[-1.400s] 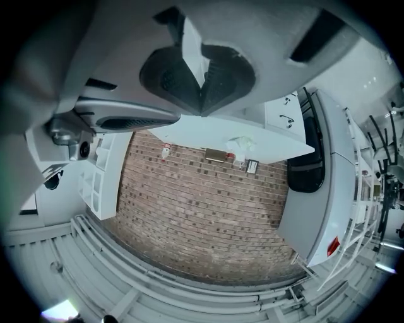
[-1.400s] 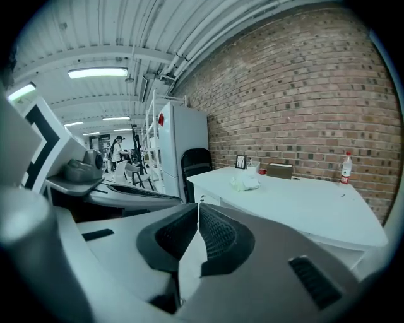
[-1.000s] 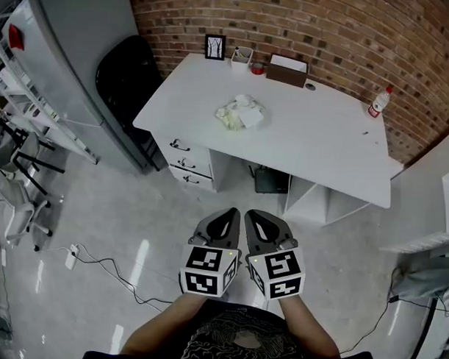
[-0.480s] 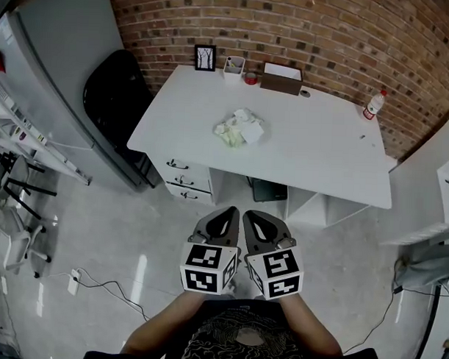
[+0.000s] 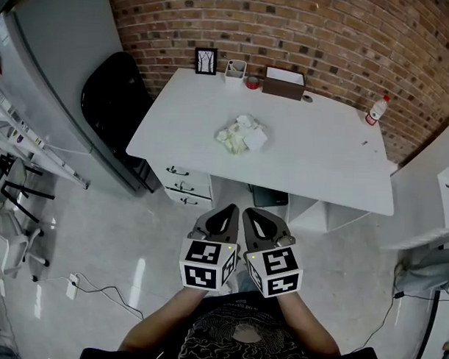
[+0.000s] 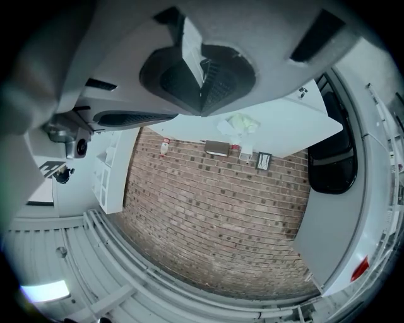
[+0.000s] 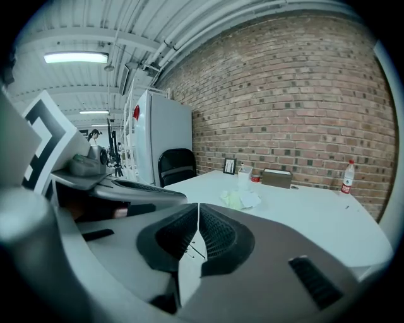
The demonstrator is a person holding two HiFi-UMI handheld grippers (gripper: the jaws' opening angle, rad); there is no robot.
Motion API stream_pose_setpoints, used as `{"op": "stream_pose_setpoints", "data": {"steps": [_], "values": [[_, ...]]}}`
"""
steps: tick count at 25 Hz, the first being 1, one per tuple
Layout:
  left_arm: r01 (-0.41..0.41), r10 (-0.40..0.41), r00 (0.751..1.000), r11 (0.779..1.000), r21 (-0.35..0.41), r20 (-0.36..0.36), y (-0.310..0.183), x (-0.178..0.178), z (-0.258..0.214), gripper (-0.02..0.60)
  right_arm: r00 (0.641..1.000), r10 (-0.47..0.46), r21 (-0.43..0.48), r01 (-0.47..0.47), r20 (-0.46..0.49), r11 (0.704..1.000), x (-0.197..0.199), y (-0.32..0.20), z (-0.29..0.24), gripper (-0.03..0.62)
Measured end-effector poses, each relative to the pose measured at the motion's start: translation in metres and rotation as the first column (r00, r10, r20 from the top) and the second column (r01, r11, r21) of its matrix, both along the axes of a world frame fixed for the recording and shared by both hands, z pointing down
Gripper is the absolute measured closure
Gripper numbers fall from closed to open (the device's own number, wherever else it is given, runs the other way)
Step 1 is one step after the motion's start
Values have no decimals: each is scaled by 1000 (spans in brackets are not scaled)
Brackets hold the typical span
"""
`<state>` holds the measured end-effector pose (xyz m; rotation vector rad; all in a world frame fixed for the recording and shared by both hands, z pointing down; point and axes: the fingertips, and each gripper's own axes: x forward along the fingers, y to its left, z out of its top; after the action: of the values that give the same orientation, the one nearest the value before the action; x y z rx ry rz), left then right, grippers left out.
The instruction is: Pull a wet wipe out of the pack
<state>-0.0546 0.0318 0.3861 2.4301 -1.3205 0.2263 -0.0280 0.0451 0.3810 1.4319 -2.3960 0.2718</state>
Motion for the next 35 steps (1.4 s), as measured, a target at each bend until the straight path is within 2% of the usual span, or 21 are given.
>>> {"op": "stream_pose_setpoints", "data": {"steps": [8,16,25,35], "values": [[1,0,1000,1000,-4,21,-37,12,9,571,1000,-1,-1,1,17,1000,12,-39,9,576],[27,-26,999,999,-17,41,-99,28,17,571,999,-29,-11,29,25,1000,30,-103,15,576],[76,-74,996,996,-37,47,-170,42,23,571,997,-81,-30,81,16,996,45,-174,22,576],[144,-139,987,987,-69,78,-217,50,44,571,989,-150,-59,149,-6,987,57,-228,38,574]]}}
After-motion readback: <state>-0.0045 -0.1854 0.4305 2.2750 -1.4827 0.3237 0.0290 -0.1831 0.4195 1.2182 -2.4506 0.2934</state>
